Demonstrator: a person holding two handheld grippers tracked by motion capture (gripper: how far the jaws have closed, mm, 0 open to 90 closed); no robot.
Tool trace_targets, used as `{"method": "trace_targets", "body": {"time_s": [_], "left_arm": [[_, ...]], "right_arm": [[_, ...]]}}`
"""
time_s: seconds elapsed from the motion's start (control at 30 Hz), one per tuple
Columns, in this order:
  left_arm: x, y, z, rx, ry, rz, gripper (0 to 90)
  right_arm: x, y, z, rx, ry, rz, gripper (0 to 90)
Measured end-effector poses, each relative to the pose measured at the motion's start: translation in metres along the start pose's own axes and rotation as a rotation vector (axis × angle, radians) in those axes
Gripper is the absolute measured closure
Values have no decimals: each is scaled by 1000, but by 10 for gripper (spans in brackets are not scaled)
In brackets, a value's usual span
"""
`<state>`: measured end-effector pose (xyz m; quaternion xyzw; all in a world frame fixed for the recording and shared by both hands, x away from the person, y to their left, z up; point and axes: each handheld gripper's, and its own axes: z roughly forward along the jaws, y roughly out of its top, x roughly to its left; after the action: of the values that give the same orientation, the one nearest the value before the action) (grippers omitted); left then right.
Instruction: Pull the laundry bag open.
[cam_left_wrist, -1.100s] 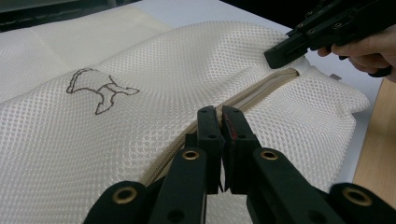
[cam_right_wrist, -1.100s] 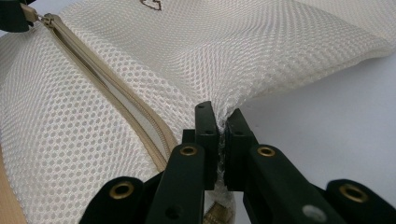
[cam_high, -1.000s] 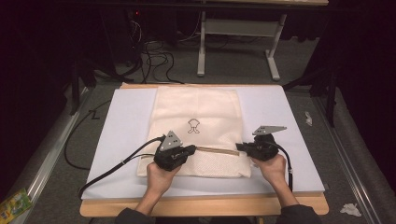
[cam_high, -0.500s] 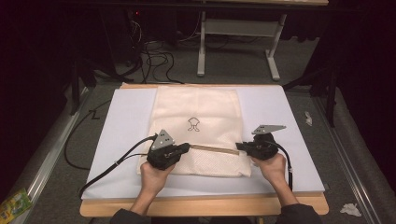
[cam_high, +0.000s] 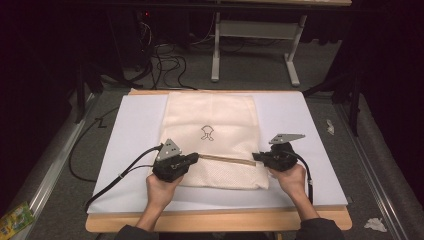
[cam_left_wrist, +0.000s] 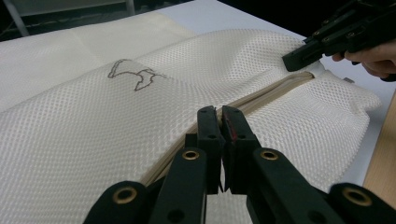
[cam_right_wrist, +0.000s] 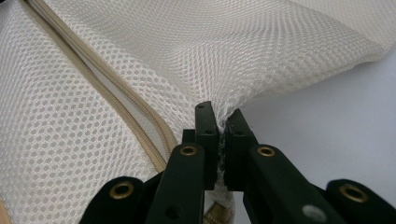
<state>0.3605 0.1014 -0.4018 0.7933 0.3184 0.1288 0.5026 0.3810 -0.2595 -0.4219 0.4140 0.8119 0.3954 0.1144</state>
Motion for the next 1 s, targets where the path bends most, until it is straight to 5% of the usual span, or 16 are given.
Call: {"method": "trace_targets", "body": {"time_s": [1.0], "left_arm": [[17, -10, -22, -31, 50, -44, 875]], "right_arm": [[-1, 0, 2, 8, -22, -8, 884]]}}
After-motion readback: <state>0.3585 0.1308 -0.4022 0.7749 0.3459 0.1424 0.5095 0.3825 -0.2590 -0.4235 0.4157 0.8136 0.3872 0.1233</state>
